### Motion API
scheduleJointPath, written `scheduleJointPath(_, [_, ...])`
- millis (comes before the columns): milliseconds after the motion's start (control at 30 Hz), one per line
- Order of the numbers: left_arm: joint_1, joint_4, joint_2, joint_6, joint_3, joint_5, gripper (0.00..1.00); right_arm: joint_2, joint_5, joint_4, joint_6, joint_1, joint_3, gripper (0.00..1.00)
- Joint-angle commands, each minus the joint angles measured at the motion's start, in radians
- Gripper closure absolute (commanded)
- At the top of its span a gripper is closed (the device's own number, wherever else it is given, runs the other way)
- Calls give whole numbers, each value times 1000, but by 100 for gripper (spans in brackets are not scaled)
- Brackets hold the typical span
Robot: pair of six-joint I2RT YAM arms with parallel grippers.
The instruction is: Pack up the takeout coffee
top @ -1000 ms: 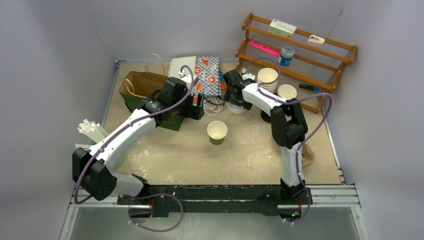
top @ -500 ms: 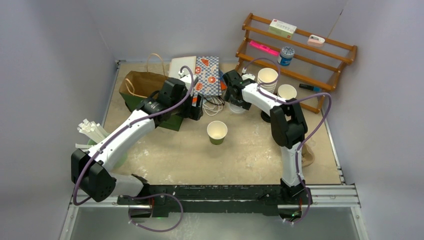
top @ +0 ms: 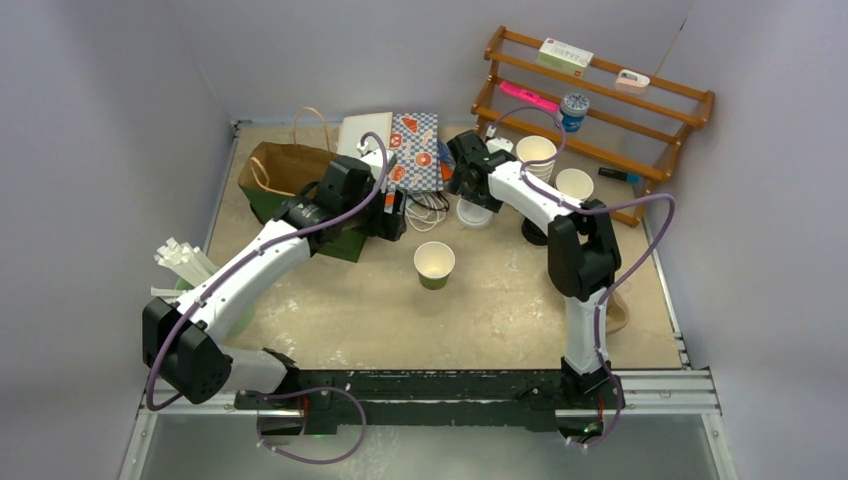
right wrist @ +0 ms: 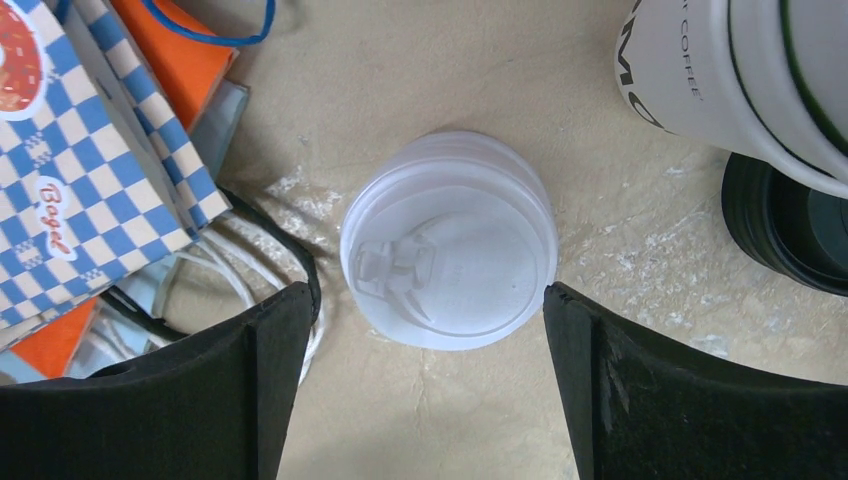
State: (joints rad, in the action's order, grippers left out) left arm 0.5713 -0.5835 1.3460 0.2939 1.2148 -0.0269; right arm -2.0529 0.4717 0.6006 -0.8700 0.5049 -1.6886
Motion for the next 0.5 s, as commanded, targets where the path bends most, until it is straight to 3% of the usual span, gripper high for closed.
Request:
scheduleJointPath(0, [-5,43,-20,4,-7,-18,18,45,-11,33,-10,5,-32,10])
scheduleJointPath(133, [-5,42,-26,8,-14,-22,18,18,3,47,-21,4,-33,2])
scheduleJointPath(467, [-5,27,-44,4,-30,-23,18,-22,21,-3,-45,2,-9,8])
